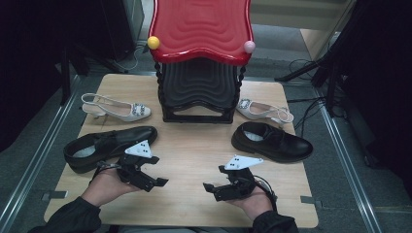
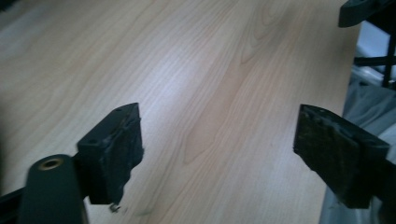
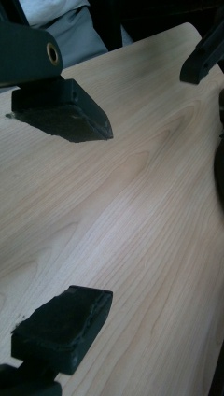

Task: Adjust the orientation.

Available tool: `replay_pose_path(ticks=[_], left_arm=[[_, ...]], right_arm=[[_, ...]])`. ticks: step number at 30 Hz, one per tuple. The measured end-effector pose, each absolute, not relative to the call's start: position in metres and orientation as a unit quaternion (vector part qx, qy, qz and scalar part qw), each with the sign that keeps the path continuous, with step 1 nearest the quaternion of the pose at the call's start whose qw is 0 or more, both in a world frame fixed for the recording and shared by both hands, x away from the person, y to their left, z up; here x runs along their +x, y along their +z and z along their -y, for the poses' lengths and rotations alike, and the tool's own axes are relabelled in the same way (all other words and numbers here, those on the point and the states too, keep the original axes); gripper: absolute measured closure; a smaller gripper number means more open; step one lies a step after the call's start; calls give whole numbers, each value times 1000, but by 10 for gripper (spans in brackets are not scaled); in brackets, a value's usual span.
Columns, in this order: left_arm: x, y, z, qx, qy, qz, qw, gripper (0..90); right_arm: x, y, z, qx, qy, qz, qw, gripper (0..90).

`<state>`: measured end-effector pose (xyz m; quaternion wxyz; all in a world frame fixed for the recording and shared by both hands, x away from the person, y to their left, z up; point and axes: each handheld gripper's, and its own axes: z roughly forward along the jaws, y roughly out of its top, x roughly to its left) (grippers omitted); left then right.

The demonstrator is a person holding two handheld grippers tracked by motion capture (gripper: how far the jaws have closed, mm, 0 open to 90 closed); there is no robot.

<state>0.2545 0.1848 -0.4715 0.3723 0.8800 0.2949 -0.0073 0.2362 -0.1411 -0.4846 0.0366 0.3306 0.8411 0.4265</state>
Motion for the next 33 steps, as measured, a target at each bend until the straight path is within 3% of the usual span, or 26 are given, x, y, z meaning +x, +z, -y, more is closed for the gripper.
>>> replay_pose_path(ticks=[2, 5, 7, 11, 16, 23, 33], left_arm=[[257, -472, -186, 878, -14, -303, 370, 151], [258, -471, -190, 878, -6, -309, 365, 240], [259, -470, -192, 877, -16, -312, 366, 250], [258, -470, -192, 881, -21, -309, 358, 309], [257, -469, -193, 883, -22, -306, 356, 386], [254, -468, -197, 880, -26, -302, 365, 412], [250, -464, -207, 880, -19, -316, 354, 387]], right_arm=[[238, -484, 143, 325, 421, -846, 45, 268], [238, -480, 145, 319, 426, -844, 66, 279], [238, -478, 147, 316, 432, -841, 74, 293], [241, -479, 148, 326, 425, -844, 37, 336], [241, -480, 146, 331, 410, -849, 35, 379], [243, -480, 142, 342, 418, -841, 16, 435], [248, -479, 134, 326, 410, -852, 17, 414]])
